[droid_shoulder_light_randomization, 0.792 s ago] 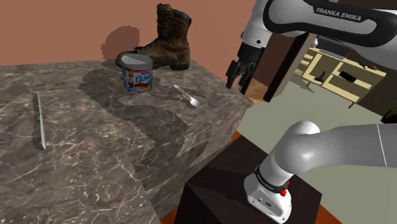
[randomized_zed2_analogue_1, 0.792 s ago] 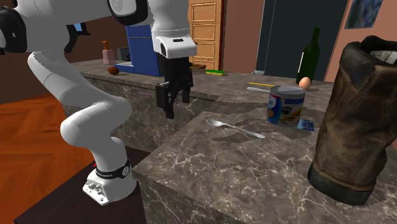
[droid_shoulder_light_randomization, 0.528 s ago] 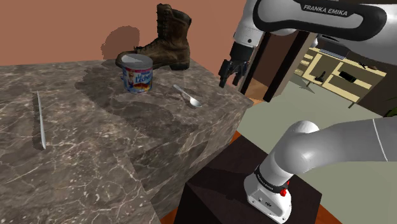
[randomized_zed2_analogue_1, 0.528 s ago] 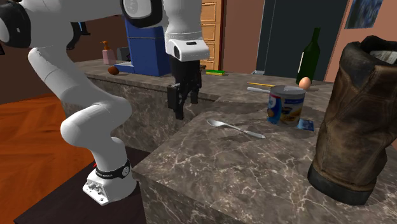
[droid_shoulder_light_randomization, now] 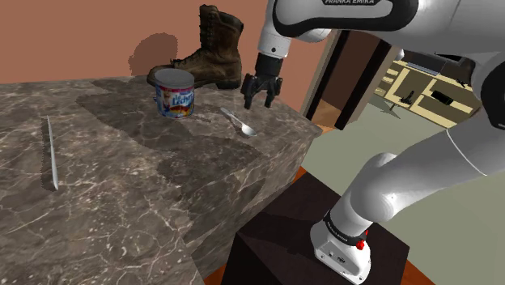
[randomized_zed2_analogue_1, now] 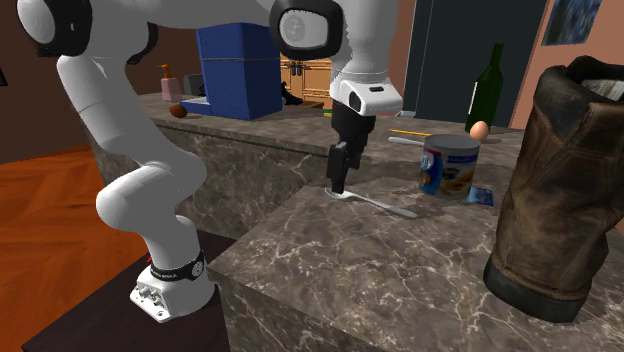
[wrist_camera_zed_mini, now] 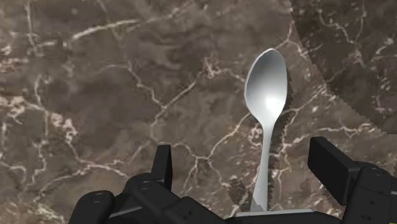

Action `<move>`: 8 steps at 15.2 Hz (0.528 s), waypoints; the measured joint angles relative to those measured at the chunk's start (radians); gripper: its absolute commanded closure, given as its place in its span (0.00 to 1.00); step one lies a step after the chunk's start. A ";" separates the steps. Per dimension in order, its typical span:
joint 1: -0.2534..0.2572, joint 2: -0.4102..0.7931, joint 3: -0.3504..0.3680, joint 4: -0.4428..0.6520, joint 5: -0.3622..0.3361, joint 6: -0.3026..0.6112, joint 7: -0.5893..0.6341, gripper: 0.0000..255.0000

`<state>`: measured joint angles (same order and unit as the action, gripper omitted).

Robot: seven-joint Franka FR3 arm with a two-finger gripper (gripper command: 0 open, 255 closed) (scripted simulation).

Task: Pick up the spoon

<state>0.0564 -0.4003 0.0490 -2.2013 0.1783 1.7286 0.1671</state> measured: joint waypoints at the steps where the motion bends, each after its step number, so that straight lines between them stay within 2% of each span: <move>1: 0.004 0.037 0.007 0.027 0.006 0.005 0.012 0.00; 4: 0.012 0.165 0.024 0.126 0.018 0.017 0.045 0.00; 8: 0.019 0.211 0.035 0.140 0.026 0.043 0.060 0.00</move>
<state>0.0752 -0.1892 0.0837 -2.0608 0.2039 1.7716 0.2274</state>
